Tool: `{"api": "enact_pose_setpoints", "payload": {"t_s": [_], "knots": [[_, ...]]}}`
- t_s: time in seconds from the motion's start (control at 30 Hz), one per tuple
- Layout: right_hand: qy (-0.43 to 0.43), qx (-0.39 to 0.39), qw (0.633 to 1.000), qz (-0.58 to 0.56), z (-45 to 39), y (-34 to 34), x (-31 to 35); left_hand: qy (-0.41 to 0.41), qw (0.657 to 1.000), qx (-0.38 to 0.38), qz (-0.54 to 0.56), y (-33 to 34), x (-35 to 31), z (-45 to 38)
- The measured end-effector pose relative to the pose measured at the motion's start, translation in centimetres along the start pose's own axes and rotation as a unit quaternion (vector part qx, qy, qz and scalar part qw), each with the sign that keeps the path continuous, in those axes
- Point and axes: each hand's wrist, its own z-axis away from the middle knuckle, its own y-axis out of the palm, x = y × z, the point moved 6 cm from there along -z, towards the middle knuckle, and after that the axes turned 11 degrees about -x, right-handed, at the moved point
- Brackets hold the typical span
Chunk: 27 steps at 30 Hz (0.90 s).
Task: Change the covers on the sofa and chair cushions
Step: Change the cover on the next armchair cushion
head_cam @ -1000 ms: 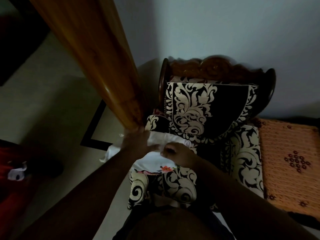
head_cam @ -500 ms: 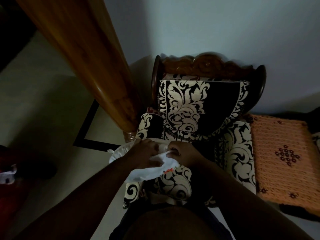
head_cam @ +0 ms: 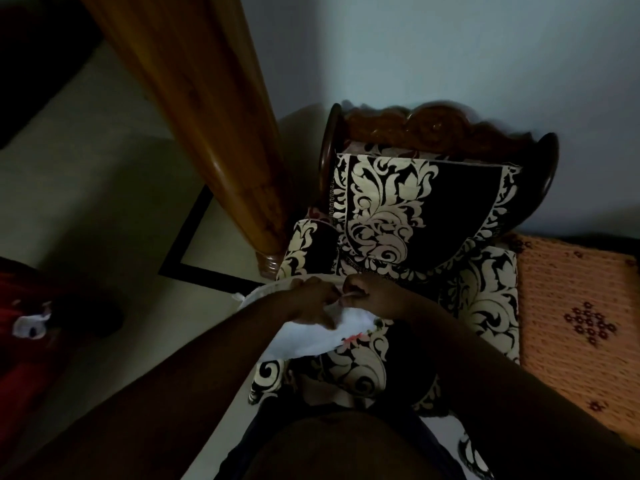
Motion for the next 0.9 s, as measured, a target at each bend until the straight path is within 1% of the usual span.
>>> {"api": "enact_pose_setpoints", "payload": {"t_s": [0.03, 0.07, 0.1, 0.17, 0.23, 0.27, 0.33, 0.37, 0.43, 0.5, 0.57, 0.6, 0.67, 0.73, 0.8, 0.83, 0.9], "knots": [[0.024, 0.002, 1.0, 0.0, -0.3, -0.3, -0.3, -0.003, 0.997, -0.042, 0.064, -0.4, 0.0, 0.1], [0.04, 0.007, 0.999, 0.007, -0.4, -0.8, -0.5, -0.001, 0.993, -0.084, 0.089, -0.9, -0.1, 0.4], [0.048, 0.013, 0.999, 0.016, -0.5, -1.2, -0.6, 0.002, 0.99, -0.123, 0.066, -0.9, 0.0, 0.4], [0.039, 0.035, 0.998, 0.037, -1.0, -1.4, -0.4, 0.008, 0.983, -0.176, -0.053, -0.6, -0.5, 0.8], [0.008, 0.071, 0.994, 0.085, -1.5, -1.0, 0.5, -0.005, 0.979, -0.169, -0.114, 0.3, -1.1, 1.1], [-0.008, 0.089, 0.989, 0.115, -1.8, -0.8, 0.9, -0.027, 0.981, -0.154, -0.11, 0.6, -1.2, 1.0], [-0.013, 0.108, 0.981, 0.158, -2.3, -0.4, 1.0, -0.066, 0.989, -0.121, -0.049, 1.2, -0.5, 0.7], [-0.01, 0.113, 0.979, 0.168, -2.5, -0.3, 1.0, -0.072, 0.992, -0.098, -0.025, 1.4, -0.1, 0.7], [-0.007, 0.115, 0.979, 0.169, -2.9, -0.4, 1.0, -0.051, 0.996, -0.076, -0.009, 1.4, 0.7, 0.8], [0.009, 0.104, 0.984, 0.145, -3.2, -0.5, 0.9, -0.02, 0.996, -0.086, -0.032, 0.8, 1.1, 1.2], [0.028, 0.079, 0.987, 0.138, -3.5, -0.8, 0.8, 0.005, 0.988, -0.127, -0.086, 0.2, 1.0, 1.7], [0.044, 0.067, 0.987, 0.143, -3.7, -0.9, 0.5, 0.012, 0.981, -0.167, -0.101, -0.1, 0.9, 2.0], [0.082, 0.065, 0.984, 0.147, -3.9, -0.9, -0.1, 0.007, 0.957, -0.268, -0.109, -0.7, 1.2, 3.0], [0.11, 0.078, 0.978, 0.157, -4.1, -0.7, -0.2, -0.017, 0.926, -0.341, -0.158, -1.0, 2.0, 4.1], [0.105, 0.106, 0.97, 0.192, -4.4, -0.2, -0.1, -0.05, 0.903, -0.37, -0.212, -1.0, 2.7, 5.2], [0.098, 0.126, 0.963, 0.218, -4.6, 0.1, 0.2, -0.066, 0.899, -0.374, -0.219, -0.9, 3.1, 5.8], [0.084, 0.14, 0.95, 0.266, -5.0, 0.4, 1.2, -0.085, 0.891, -0.385, -0.225, -0.6, 3.6, 6.8]]}}
